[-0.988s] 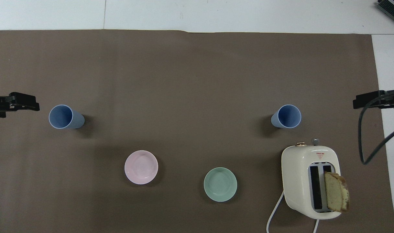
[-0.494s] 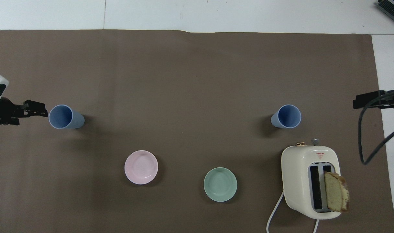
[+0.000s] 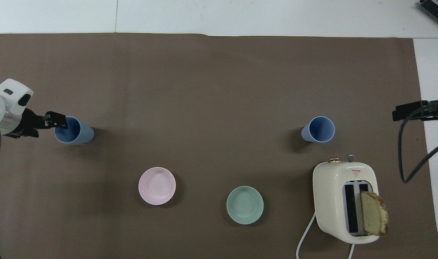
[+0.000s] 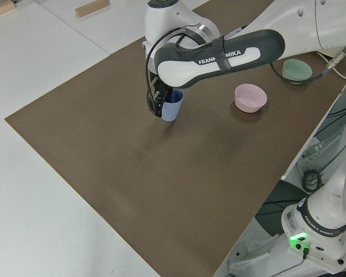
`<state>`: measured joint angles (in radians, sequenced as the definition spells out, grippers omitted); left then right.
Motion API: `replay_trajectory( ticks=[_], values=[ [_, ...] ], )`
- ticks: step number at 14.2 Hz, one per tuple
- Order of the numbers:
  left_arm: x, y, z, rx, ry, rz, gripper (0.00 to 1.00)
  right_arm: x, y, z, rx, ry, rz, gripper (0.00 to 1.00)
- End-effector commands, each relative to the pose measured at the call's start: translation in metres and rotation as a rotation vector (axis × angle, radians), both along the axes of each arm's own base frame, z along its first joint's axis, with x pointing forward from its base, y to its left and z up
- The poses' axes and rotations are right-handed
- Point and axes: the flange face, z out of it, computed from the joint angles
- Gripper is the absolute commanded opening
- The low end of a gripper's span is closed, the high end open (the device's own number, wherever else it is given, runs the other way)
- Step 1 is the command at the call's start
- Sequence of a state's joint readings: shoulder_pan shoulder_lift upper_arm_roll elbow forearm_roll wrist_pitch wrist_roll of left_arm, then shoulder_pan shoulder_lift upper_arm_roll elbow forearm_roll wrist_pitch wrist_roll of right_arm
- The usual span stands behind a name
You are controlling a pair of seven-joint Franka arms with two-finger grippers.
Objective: Stack blue cups with both arms
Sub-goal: 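Reach the left gripper to the nearby blue cup and grasp it, then carry the blue cup with the left gripper toward the table center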
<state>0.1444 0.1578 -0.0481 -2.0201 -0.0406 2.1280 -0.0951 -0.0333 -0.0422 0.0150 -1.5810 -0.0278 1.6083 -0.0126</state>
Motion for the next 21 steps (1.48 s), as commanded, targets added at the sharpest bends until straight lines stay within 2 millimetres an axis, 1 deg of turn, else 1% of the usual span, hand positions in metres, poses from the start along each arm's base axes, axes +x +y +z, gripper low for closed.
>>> replay_trajectory(
  ticks=[1,3,4,5,7,9,11,12,13,14,16,18,20,21],
  values=[
    [-0.001,-0.003,0.004,-0.004,-0.016,0.013,0.0,-0.007,-0.001,0.0,0.016,0.011,0.007,1.0],
    [0.004,-0.003,0.012,-0.003,-0.025,0.011,0.0,-0.007,-0.001,0.0,0.016,0.011,0.009,1.0],
    [0.006,-0.003,0.018,-0.005,-0.019,0.007,0.0,-0.007,-0.001,0.0,0.016,0.011,0.009,1.0],
    [0.008,-0.002,0.029,-0.005,-0.018,0.003,0.0,-0.007,-0.001,0.0,0.016,0.011,0.007,1.0],
    [0.015,-0.003,0.055,-0.008,-0.018,0.001,0.0,-0.007,-0.001,0.0,0.016,0.011,0.009,1.0],
    [0.019,-0.011,0.089,-0.017,-0.031,0.006,0.0,-0.007,-0.001,0.0,0.016,0.011,0.007,1.0],
    [0.026,-0.041,0.128,-0.066,-0.02,0.041,0.0,-0.007,-0.001,0.0,0.016,0.011,0.009,1.0],
    [0.028,-0.067,0.138,-0.071,-0.019,0.054,0.0,-0.007,-0.001,0.0,0.016,0.011,0.009,1.0],
    [0.028,-0.093,0.14,-0.07,-0.024,0.076,0.0,-0.007,-0.001,0.0,0.016,0.011,0.007,1.0],
    [0.027,-0.121,0.14,-0.069,-0.026,0.09,0.0,-0.007,-0.001,0.0,0.016,0.011,0.009,1.0],
    [0.022,-0.169,0.141,-0.071,-0.034,0.084,0.0,-0.007,-0.002,-0.001,0.016,0.013,0.009,1.0],
    [0.018,-0.223,0.139,-0.082,-0.068,0.114,0.0,-0.008,-0.002,0.0,0.016,0.011,0.009,1.0],
    [0.016,-0.274,0.115,-0.085,-0.072,0.12,0.0,-0.009,-0.002,-0.001,0.016,0.016,0.01,1.0],
    [0.016,-0.295,0.099,-0.086,-0.075,0.131,0.0,-0.009,-0.002,0.0,0.016,0.014,0.01,1.0]
  ],
)
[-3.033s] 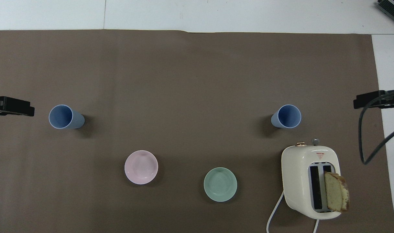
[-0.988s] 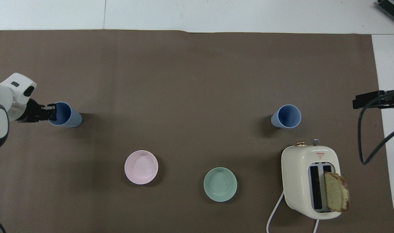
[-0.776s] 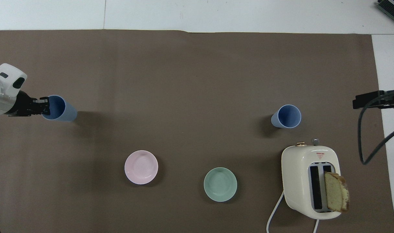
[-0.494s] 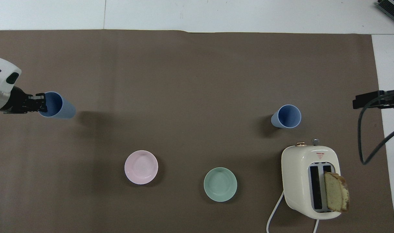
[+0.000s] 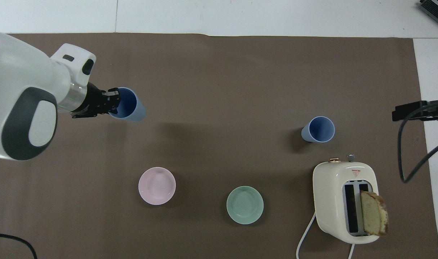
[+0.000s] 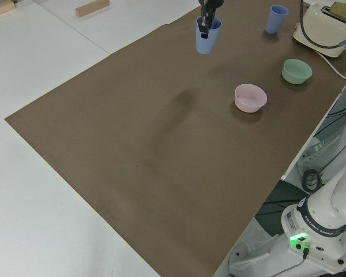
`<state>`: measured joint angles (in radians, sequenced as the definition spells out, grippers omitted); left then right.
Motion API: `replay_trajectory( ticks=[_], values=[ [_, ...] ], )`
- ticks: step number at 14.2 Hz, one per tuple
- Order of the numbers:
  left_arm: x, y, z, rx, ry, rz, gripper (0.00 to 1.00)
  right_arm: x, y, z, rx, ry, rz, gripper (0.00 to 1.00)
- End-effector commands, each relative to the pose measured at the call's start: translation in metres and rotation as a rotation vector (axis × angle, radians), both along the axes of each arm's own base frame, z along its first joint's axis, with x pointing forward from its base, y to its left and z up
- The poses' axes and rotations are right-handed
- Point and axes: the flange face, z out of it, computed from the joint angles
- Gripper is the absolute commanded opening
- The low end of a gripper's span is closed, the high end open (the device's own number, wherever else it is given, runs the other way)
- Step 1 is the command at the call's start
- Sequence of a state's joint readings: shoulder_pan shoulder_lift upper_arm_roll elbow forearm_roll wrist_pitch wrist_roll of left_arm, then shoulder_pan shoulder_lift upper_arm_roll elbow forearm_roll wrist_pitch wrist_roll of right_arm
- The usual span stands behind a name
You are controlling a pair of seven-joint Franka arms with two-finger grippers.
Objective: Stack blue cups with both arms
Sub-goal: 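Carry the blue cup with the left gripper toward the table center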
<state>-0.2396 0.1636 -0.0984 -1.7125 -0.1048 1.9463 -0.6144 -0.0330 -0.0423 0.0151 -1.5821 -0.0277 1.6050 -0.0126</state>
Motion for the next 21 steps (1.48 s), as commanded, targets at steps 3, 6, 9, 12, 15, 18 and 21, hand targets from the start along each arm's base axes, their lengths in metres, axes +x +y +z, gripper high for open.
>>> replay_trajectory(
  ticks=[3,6,9,12,15,18,21],
  values=[
    [0.003,-0.081,-0.063,-0.009,-0.011,0.009,0.0,-0.009,-0.002,0.0,0.016,0.015,0.01,1.0],
    [-0.007,-0.113,-0.08,0.003,-0.023,-0.02,0.0,-0.009,-0.002,0.0,0.016,0.015,0.01,1.0],
    [-0.014,-0.135,-0.098,0.008,-0.026,-0.056,0.0,-0.009,-0.002,0.001,0.016,0.013,0.01,1.0],
    [-0.022,-0.158,-0.115,0.006,-0.026,-0.066,0.0,-0.01,-0.002,-0.001,0.016,0.021,0.011,1.0],
    [-0.024,-0.163,-0.136,0.027,-0.009,-0.076,0.0,-0.01,-0.002,0.0,0.016,0.019,0.01,1.0],
    [-0.021,-0.161,-0.138,0.029,-0.006,-0.073,0.0,-0.01,-0.002,0.0,0.016,0.019,0.011,1.0],
    [-0.012,-0.151,-0.117,0.052,-0.037,-0.079,1.0,-0.01,-0.002,0.0,0.016,0.019,0.01,1.0]
  ],
)
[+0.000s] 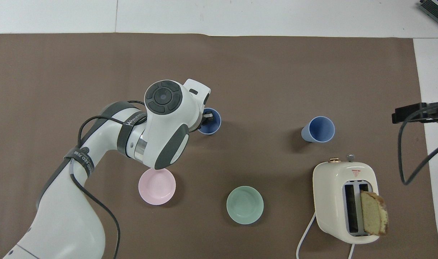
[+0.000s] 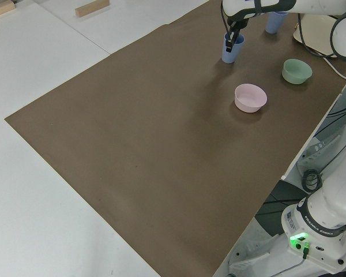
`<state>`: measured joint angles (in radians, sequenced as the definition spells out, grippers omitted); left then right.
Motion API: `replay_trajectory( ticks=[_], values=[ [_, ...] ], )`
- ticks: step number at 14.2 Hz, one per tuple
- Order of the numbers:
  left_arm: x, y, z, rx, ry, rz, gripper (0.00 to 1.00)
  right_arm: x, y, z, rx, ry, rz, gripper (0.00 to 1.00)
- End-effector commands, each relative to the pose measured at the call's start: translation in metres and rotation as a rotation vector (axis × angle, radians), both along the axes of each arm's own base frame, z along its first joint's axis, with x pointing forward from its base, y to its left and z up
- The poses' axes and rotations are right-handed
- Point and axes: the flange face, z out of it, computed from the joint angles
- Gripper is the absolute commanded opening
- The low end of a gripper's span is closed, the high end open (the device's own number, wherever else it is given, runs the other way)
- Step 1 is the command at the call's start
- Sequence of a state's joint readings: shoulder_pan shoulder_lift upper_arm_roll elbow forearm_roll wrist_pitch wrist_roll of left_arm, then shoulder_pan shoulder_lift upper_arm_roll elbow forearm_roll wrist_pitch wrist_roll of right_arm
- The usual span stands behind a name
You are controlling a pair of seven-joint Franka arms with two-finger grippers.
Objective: Stack blue cups with both arms
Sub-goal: 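Carry the blue cup with the left gripper toward the table center, then release the cup with the left gripper while the right gripper reaches inward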
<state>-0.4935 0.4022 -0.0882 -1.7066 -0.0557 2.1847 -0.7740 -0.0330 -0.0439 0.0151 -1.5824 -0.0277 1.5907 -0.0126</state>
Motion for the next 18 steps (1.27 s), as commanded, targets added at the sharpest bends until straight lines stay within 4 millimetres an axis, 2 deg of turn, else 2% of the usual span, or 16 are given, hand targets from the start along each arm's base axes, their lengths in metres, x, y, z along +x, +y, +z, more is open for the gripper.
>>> replay_trajectory(
  ticks=[1,3,5,6,8,9,10,11,13,15,18],
  values=[
    [0.014,0.01,0.026,0.041,-0.028,0.004,1.0,-0.008,-0.002,0.001,0.016,0.006,0.009,1.0],
    [0.021,0.032,0.057,0.058,-0.039,0.02,1.0,-0.009,-0.002,0.001,0.016,0.006,0.006,1.0],
    [0.019,0.044,0.08,0.065,-0.054,0.028,1.0,-0.011,-0.002,-0.003,0.016,0.0,0.001,1.0],
    [0.022,0.062,0.093,0.069,-0.05,0.054,1.0,-0.012,-0.002,-0.003,0.016,-0.008,0.0,1.0],
    [0.017,0.093,0.137,0.068,-0.074,0.046,1.0,-0.016,0.0,-0.004,0.015,0.0,0.007,1.0],
    [0.019,0.12,0.152,0.075,-0.071,0.029,1.0,-0.021,0.0,-0.01,0.016,0.011,0.004,1.0],
    [0.016,0.137,0.168,0.078,-0.067,-0.005,1.0,-0.023,0.0,-0.018,0.016,0.017,0.003,1.0],
    [0.016,0.157,0.175,0.089,-0.053,-0.027,1.0,-0.019,0.0,-0.023,0.015,0.0,0.008,1.0],
    [0.016,0.194,0.186,0.104,-0.035,-0.08,1.0,-0.01,0.005,-0.048,0.019,-0.02,0.016,1.0],
    [0.02,0.234,0.187,0.109,-0.015,-0.129,1.0,0.002,0.006,-0.072,0.034,-0.042,0.019,1.0],
    [0.02,0.27,0.183,0.111,0.009,-0.236,1.0,0.015,0.008,-0.091,0.061,-0.041,0.017,1.0]
  ],
)
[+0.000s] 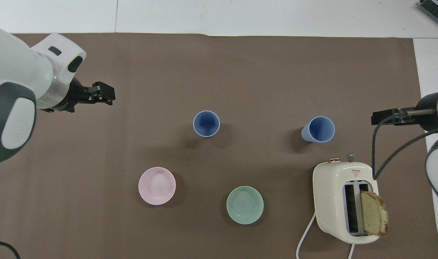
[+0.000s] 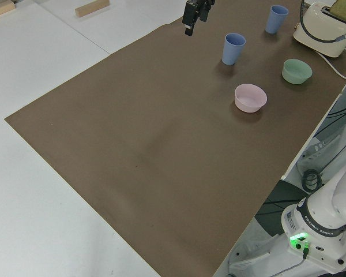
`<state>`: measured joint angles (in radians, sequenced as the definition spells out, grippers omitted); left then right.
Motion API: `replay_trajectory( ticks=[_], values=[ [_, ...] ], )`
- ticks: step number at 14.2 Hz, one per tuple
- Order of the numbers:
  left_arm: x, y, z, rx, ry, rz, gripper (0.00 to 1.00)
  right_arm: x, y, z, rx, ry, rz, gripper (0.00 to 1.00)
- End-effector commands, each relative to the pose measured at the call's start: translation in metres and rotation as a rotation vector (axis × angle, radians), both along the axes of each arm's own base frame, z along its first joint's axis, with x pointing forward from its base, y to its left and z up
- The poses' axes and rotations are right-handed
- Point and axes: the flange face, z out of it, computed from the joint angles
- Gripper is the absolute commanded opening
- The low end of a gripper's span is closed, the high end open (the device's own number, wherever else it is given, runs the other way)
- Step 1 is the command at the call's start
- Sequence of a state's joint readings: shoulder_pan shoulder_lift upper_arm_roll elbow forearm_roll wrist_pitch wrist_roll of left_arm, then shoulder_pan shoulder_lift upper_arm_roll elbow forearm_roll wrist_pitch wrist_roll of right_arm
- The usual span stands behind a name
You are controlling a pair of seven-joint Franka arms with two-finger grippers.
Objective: Stack blue cups with both arms
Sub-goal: 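Release the cup with the left gripper while the right gripper reaches inward, then grasp the other blue cup with the right gripper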
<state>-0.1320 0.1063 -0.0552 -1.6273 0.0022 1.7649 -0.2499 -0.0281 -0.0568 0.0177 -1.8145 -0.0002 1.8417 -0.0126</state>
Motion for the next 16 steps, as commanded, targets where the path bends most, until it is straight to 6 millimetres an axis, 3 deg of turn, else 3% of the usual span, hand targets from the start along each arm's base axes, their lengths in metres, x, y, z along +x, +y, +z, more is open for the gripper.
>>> replay_trajectory(
  ticks=[1,4,8,10,13,16],
  values=[
    [-0.01,0.029,-0.003,0.012,0.038,-0.115,1.0,0.007,0.002,-0.019,0.035,-0.003,0.009,1.0],
    [-0.018,0.067,0.019,0.004,0.035,-0.185,1.0,0.024,0.001,-0.069,0.034,0.013,0.008,1.0],
    [-0.04,0.071,0.069,0.009,-0.049,-0.177,1.0,0.039,0.007,-0.112,0.034,0.036,0.019,1.0],
    [-0.053,0.071,0.093,0.013,-0.064,-0.177,1.0,0.037,0.009,-0.122,0.034,0.042,0.023,1.0],
    [-0.066,0.07,0.122,0.015,-0.026,-0.182,1.0,0.036,0.026,-0.157,0.033,0.033,0.049,1.0],
    [-0.07,0.072,0.124,0.011,-0.029,-0.173,1.0,0.038,0.035,-0.168,0.033,0.037,0.065,1.0]
  ],
)
